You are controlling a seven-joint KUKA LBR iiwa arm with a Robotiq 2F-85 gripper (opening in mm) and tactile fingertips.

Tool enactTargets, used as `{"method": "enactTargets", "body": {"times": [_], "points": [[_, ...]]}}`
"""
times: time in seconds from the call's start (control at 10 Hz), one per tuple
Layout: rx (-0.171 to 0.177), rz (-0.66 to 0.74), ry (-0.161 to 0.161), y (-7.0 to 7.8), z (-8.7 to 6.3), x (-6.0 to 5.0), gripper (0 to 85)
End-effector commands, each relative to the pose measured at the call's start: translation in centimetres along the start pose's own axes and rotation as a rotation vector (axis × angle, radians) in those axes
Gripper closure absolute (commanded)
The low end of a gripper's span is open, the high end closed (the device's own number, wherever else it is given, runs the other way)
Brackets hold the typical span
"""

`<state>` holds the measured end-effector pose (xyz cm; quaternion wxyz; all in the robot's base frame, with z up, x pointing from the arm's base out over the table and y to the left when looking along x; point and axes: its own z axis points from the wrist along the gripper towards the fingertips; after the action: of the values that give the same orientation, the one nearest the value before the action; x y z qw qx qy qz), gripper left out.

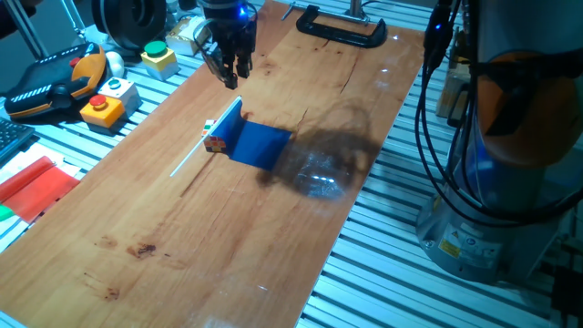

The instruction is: Wave the flag

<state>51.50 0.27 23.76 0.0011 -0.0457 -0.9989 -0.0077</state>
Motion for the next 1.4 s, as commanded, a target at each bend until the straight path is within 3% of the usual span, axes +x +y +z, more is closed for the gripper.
{"method": "enactTargets", "body": {"times": [0.0, 0.6, 1.1, 1.3], "points": [[0.000, 0.002, 0.000, 0.0, 0.0, 0.0, 84.3], [0.001, 0.031, -0.002, 0.5, 0.7, -0.5, 84.3], [0.004, 0.137, 0.005, 2.0, 3.3, -2.6, 84.3], [-0.011, 0.149, 0.016, 2.3, 4.3, -3.4, 84.3]]}}
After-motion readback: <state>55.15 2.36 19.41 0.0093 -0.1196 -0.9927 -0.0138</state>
